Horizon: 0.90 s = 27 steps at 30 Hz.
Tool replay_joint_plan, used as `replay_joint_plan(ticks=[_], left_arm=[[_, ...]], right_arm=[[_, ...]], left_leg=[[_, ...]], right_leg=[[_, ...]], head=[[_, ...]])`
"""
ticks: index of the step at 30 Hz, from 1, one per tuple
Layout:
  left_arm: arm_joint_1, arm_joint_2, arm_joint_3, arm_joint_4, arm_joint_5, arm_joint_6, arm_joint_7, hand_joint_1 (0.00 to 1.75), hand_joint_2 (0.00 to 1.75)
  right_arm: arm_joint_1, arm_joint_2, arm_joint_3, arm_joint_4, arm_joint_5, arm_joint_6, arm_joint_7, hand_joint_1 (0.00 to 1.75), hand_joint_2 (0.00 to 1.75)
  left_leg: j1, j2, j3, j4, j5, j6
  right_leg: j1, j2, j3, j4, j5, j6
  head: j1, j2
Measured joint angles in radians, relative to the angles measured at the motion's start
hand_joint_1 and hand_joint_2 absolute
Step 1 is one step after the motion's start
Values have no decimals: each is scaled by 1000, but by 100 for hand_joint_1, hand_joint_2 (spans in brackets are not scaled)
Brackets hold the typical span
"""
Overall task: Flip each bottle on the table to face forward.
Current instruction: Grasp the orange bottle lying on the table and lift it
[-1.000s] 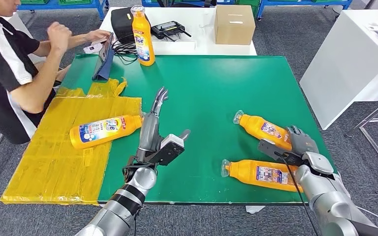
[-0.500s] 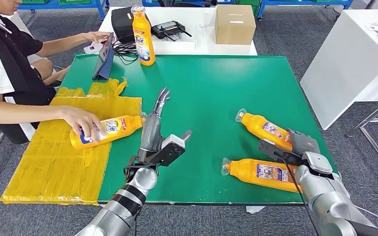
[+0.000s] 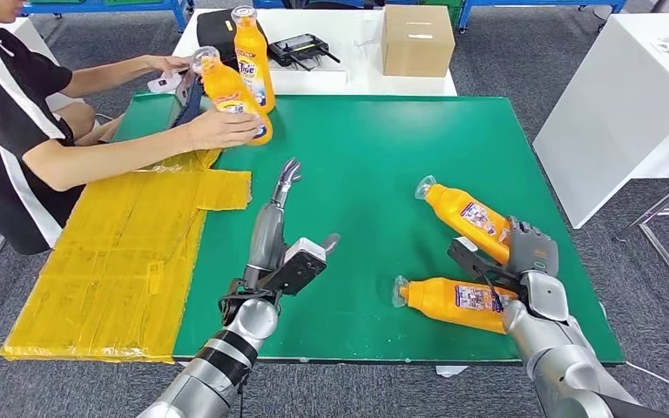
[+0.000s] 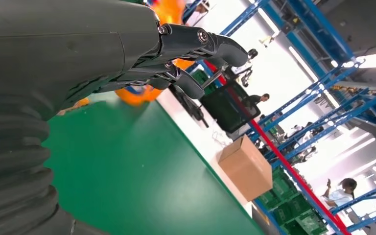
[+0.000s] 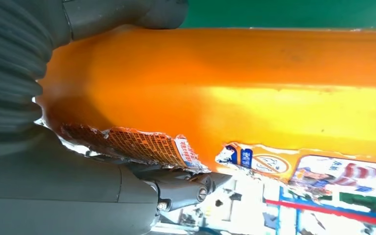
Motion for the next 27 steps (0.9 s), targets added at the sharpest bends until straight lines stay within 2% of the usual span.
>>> replay_joint_plan(ticks=[3, 6, 10, 13, 15, 20, 25, 27], left_arm=[[9, 0, 0, -13, 12, -50, 11, 0, 175], [14, 0, 0, -26, 30, -105, 18, 0, 175], [16, -1, 1, -39, 47, -151, 27, 0, 175], [18, -1, 3, -47, 85, -225, 37, 0, 175], [19, -1, 4, -49, 123, -300, 46, 0, 175], [17, -1, 23, -50, 225, -477, 54, 0, 175], [14, -1, 30, -49, 252, -516, 55, 0, 175], [3, -1, 43, -39, 303, -589, 57, 0, 175]], right_arm=[[13, 35, -41, -53, -95, -97, -140, 175, 175], [36, 93, -102, -166, -205, -129, -290, 175, 175], [66, 158, -154, -287, -284, -133, -379, 175, 175], [100, 203, -165, -377, -379, -125, -438, 175, 175], [125, 226, -161, -433, -473, -82, -465, 175, 175], [193, 270, -115, -553, -717, 140, -518, 175, 175], [210, 282, -94, -579, -770, 215, -533, 175, 175], [243, 316, -36, -602, -789, 297, -553, 175, 175]], left_leg=[[0, 0, -5, 0, 0, 0], [0, 0, -6, 0, 0, 0], [0, -1, -8, 0, 0, 0], [0, -1, -9, 0, 0, 0], [0, -1, -9, 0, 0, 0], [0, 0, -9, 0, 0, 0], [0, 0, -9, 0, 0, 0], [1, 0, -9, 0, 0, 0]], right_leg=[[0, 0, -5, 1, 0, 0], [0, 0, -7, 1, 0, 0], [0, -1, -8, 1, 0, 0], [0, -1, -8, 1, 0, 0], [0, -1, -8, 1, 0, 0], [0, -1, -9, 1, 0, 0], [0, 0, -9, 1, 0, 0], [0, 0, -10, 1, 0, 0]], head=[[0, 0], [0, 0], [0, 0], [0, 0], [0, 0], [0, 0], [0, 0], [0, 0]])
